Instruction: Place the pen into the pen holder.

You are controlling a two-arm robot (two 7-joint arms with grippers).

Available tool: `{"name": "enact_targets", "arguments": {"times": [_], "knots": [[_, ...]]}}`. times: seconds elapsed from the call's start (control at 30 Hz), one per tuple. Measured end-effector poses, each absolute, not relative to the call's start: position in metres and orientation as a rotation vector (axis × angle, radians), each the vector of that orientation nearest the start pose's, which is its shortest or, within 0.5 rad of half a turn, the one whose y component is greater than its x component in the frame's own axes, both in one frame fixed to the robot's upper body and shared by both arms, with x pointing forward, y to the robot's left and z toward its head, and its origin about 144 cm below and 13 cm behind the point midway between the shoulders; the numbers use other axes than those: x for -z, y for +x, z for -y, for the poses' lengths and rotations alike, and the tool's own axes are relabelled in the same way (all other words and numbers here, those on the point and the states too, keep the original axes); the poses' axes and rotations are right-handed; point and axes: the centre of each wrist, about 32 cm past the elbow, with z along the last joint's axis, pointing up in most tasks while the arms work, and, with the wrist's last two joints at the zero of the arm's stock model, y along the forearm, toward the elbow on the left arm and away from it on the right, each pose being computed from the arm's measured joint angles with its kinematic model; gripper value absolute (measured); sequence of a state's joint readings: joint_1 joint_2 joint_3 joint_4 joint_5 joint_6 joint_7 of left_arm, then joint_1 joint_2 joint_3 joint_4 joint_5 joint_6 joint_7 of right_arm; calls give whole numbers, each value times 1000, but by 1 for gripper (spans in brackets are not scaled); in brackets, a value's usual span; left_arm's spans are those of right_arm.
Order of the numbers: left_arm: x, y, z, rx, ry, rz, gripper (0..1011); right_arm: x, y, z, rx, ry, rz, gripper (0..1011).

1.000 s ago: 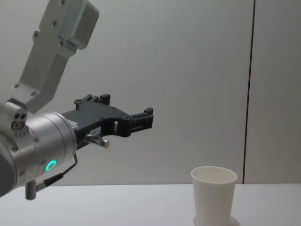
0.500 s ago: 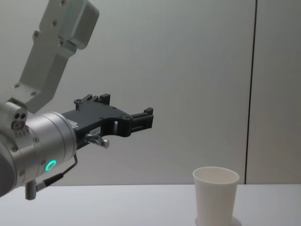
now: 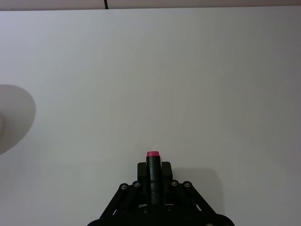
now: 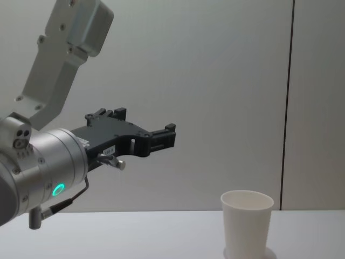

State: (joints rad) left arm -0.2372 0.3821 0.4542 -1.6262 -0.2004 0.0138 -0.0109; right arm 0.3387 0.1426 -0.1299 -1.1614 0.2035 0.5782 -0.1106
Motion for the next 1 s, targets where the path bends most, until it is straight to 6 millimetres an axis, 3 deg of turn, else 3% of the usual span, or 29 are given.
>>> {"name": "enact_targets", "arguments": {"times": [1.0], "knots": [[-1204,492,-198,-1124,61,268,1004,-1164,545,249,1523,-194,-222,172]]}}
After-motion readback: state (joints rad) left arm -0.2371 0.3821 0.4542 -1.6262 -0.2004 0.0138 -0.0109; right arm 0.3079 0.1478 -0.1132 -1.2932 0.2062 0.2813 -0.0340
